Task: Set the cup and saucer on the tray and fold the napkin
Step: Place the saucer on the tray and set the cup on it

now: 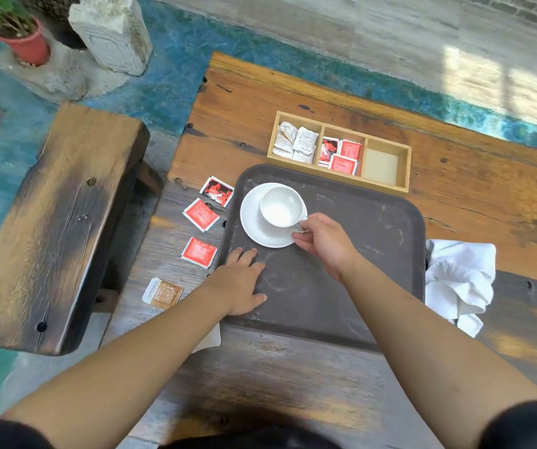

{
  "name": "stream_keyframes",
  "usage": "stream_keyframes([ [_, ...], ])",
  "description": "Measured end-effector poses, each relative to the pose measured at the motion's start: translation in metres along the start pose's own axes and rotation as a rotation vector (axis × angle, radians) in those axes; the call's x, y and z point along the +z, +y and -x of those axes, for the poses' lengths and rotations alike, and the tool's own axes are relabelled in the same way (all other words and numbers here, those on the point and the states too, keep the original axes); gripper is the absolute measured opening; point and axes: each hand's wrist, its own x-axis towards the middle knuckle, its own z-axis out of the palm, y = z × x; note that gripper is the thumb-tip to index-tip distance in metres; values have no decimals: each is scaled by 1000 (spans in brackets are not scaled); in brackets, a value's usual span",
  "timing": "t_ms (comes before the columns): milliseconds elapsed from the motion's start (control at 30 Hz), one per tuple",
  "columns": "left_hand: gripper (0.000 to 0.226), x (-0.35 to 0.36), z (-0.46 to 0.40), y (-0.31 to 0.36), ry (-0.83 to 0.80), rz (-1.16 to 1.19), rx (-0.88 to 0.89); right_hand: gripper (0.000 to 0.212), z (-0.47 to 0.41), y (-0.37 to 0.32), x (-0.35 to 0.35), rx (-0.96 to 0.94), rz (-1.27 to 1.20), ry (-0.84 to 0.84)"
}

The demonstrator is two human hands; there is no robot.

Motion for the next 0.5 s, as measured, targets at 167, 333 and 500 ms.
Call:
stream_keyframes([
  [167,62,-16,-8,-8,96,173,-9,14,-2,1,-1,-4,16,-6],
  [333,34,-43,-19,-17,285,343,-63,10,-2,0,-3,-34,82,-8],
  [500,42,-67,-33,-23,432,458,-123,13,0,-3,-4,-77,181,-13],
])
